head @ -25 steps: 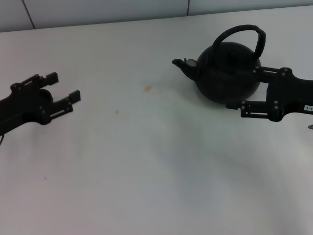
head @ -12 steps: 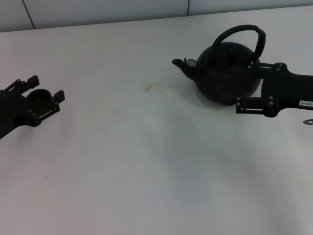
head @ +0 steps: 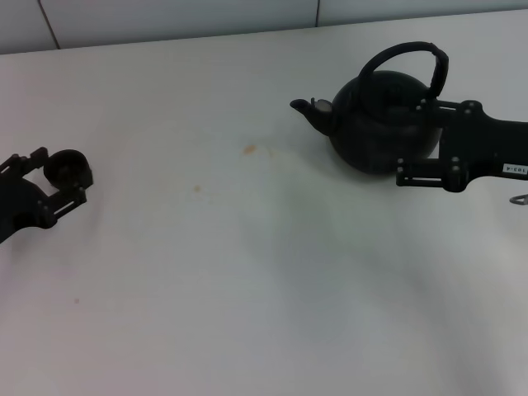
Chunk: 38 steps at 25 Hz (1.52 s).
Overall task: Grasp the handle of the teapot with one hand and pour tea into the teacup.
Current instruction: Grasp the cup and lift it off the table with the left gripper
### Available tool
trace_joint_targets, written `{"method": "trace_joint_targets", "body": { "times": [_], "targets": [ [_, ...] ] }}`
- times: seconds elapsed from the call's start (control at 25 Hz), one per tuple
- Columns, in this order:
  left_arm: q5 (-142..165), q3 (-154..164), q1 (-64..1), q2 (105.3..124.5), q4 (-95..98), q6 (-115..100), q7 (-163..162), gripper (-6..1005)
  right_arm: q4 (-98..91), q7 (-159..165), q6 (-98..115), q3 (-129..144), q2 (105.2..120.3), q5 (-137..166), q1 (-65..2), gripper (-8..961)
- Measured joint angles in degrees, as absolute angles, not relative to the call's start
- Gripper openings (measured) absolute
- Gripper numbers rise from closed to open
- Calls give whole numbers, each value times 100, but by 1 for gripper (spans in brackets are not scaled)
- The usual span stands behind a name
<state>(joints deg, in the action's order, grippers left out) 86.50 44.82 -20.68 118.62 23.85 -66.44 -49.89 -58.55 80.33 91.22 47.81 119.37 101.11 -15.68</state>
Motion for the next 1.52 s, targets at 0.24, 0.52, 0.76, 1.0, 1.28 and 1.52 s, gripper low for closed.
{"method": "trace_joint_targets", "body": {
  "times": [0.24, 0.52, 0.76, 1.0, 1.28, 1.52],
  "targets": [
    [8589, 4510, -2065, 11859, 2377, -6375, -4854, 788, -5816, 8033, 9081, 4781, 11936, 10129, -1585, 754],
    [8613, 4514, -2070, 11833, 2373, -6216, -4840, 790, -5809, 8032, 9030, 4779, 11936, 10145, -1598, 754],
    [8619, 4588, -2115, 11821, 2378, -5971, -4838, 789, -5809, 8029, 9017, 4781, 11936, 10151, -1602, 754],
    [8627, 4758, -2153, 11824, 2381, -5761, -4826, 783, -5809, 8026, 9016, 4781, 11935, 10151, -1599, 755],
    [8631, 4847, -2193, 11834, 2371, -5653, -4848, 777, -5809, 8024, 9017, 4781, 11928, 10150, -1599, 754],
    [8631, 4855, -2281, 11844, 2314, -5531, -4831, 771, -5809, 8024, 9018, 4781, 11926, 10150, -1600, 754]
  ]
}}
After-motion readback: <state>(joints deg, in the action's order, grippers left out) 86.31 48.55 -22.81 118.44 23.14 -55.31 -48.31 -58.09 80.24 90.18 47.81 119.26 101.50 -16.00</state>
